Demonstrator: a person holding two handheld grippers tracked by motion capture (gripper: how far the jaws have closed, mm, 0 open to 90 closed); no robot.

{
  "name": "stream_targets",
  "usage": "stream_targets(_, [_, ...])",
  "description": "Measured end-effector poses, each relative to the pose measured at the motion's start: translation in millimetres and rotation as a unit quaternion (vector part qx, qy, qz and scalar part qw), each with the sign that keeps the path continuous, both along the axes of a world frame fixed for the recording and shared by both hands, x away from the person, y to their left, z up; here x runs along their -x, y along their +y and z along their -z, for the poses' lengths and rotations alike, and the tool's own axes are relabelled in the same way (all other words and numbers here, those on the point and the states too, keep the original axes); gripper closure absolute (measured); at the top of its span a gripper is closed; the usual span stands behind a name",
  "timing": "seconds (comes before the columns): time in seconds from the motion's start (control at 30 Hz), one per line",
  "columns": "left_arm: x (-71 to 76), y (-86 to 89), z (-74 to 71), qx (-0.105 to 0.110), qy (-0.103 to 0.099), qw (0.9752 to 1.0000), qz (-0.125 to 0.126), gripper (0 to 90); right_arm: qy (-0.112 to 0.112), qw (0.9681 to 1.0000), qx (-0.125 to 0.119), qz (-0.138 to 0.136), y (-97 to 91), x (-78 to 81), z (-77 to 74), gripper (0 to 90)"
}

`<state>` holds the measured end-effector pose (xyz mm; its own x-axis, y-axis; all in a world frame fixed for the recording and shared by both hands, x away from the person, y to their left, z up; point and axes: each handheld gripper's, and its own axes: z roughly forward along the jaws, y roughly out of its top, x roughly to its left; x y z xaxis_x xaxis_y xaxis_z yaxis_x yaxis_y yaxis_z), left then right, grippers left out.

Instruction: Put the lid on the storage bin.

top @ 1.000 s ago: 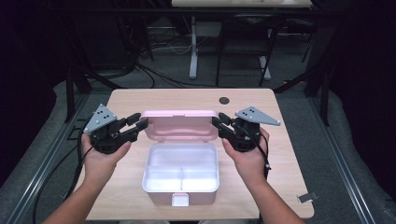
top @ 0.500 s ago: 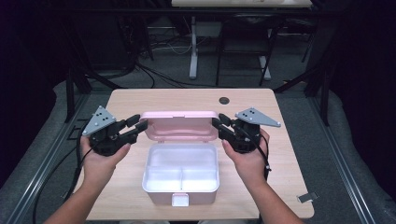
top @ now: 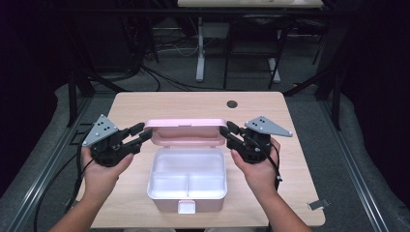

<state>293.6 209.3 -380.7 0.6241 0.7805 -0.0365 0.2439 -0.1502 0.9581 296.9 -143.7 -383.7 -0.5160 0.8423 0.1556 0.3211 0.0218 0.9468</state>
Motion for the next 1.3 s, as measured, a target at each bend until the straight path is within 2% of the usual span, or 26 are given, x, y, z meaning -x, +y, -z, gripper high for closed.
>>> stream_targets(0.03, [0.5,0.6,0.6,0.003,0.001,1.0,0.002,63.2,-0.007,1.0,-0.007,0.001,0.6,0.2,1.1,69.8])
stream_targets(0.07, [1.0,1.1,1.2,0.005,0.003,1.0,0.003,63.1,0.001,1.0,0.0,-0.003,-0.6,1.9,0.6,69.7])
stream_targets(0.23, [6.4,1.7,3.1,0.007,0.003,1.0,0.005,63.1,0.0,1.0,0.001,-0.007,-1.5,6.3,2.5,69.4])
stream_targets(0.27, [7.4,1.9,3.2,0.007,0.004,1.0,0.006,63.0,-0.01,0.9999,-0.008,-0.005,-0.4,6.1,4.1,69.3])
stream_targets(0.3, [8.3,2.2,3.5,0.007,0.003,0.9999,0.007,63.1,0.0,1.0,0.0,-0.009,-1.8,8.2,3.4,69.2])
stream_targets(0.73, [19.3,8.3,9.9,0.014,0.015,0.9997,0.015,62.5,-0.005,0.9998,0.004,-0.017,-2.7,19.9,8.4,68.0])
stream_targets(0.9, [23.0,9.2,13.3,0.025,0.014,0.9995,0.015,62.1,-0.009,0.9998,-0.002,-0.019,-3.9,22.8,10.1,68.1])
stream_targets(1.03, [25.0,9.9,16.3,0.032,0.015,0.9992,0.017,62.2,-0.004,0.9997,0.002,-0.023,-5.0,25.2,10.4,68.0])
stream_targets(1.07, [25.6,10.0,17.0,0.032,0.014,0.9992,0.018,62.2,-0.011,0.9998,-0.002,-0.019,-4.3,25.0,11.4,68.0])
stream_targets(1.1, [26.2,10.4,17.6,0.028,0.014,0.9993,0.018,62.3,-0.003,0.9997,0.002,-0.024,-5.5,26.3,11.0,68.1])
stream_targets(1.3, [29.1,12.9,22.6,0.032,0.015,0.9991,0.025,62.5,-0.003,0.9996,-0.003,-0.03,-7.5,29.8,13.7,68.3])
